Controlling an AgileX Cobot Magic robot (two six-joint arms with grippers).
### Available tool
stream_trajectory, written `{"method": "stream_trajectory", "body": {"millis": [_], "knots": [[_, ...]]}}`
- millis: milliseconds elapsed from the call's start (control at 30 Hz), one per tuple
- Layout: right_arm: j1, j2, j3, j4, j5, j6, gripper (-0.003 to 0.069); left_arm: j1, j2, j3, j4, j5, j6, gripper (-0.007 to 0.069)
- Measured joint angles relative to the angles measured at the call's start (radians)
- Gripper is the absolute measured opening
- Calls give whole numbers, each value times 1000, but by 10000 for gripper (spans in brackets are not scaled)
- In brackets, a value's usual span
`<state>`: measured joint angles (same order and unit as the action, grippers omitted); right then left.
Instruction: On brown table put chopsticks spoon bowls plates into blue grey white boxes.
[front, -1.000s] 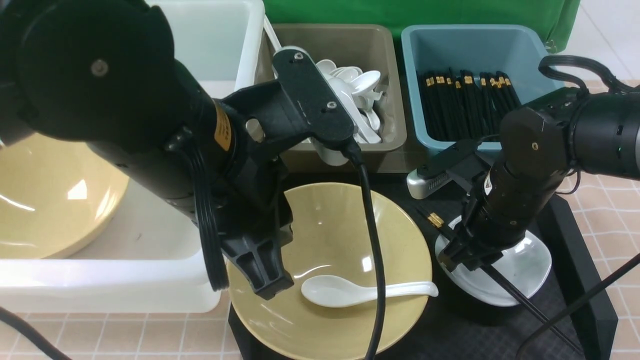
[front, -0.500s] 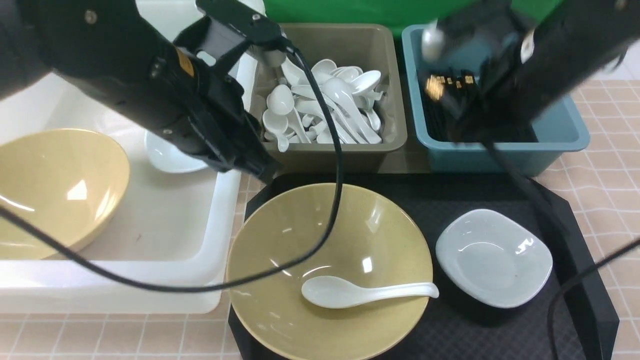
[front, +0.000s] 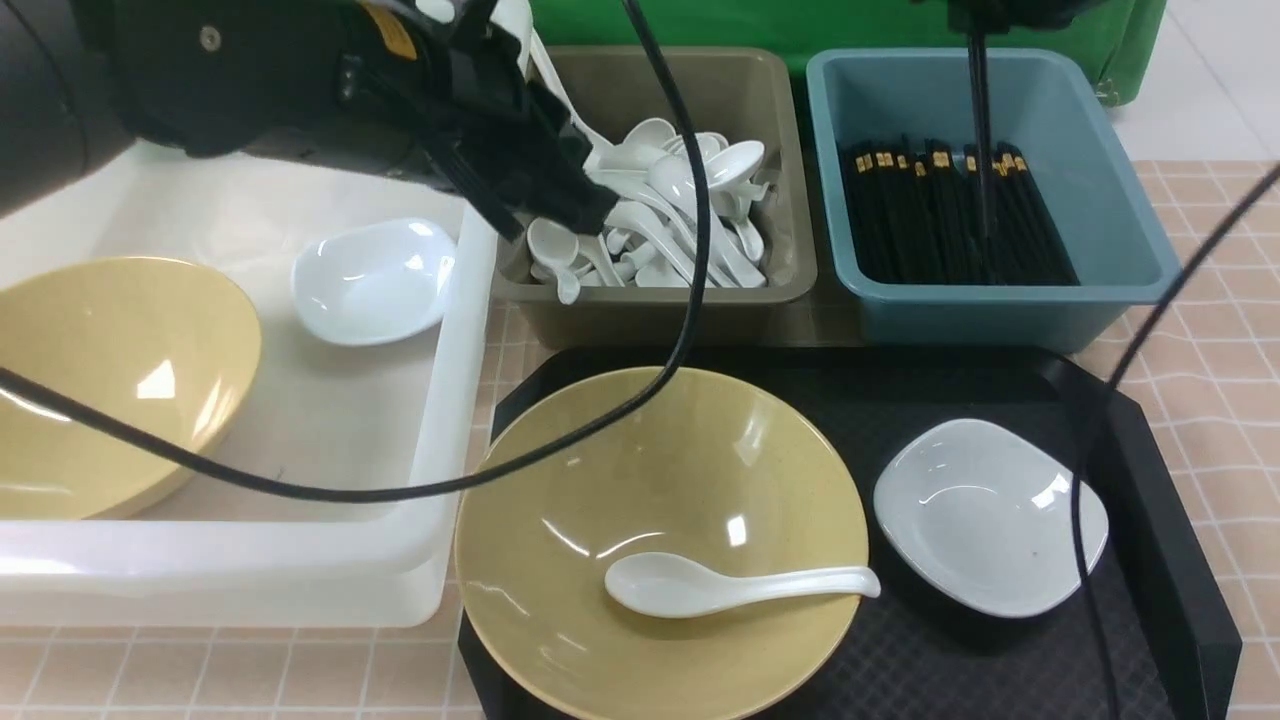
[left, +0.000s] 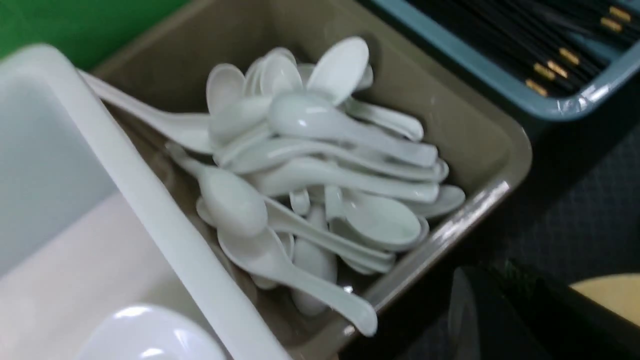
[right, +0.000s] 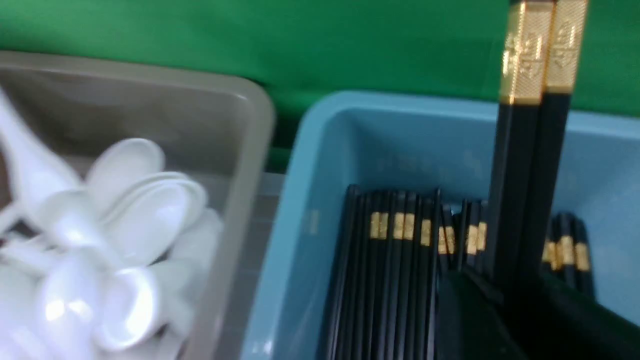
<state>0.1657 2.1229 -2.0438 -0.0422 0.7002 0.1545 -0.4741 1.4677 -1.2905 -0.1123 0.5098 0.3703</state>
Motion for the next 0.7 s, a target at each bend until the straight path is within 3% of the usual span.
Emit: {"method": "stream_trajectory", "body": {"millis": [167, 333, 467, 700], "knots": [[-14, 117, -67, 0, 74, 7, 185, 0, 0, 0, 0, -28, 5, 4], [-14, 141, -132, 9, 232, -19, 344, 0, -55, 0, 10, -24, 5, 4], [-15, 134, -251, 82, 445, -186, 443, 0, -166, 0, 50, 13, 4, 4], [20, 13, -342, 272, 547, -408, 467, 11, -362, 62, 130, 226, -31, 4]]}}
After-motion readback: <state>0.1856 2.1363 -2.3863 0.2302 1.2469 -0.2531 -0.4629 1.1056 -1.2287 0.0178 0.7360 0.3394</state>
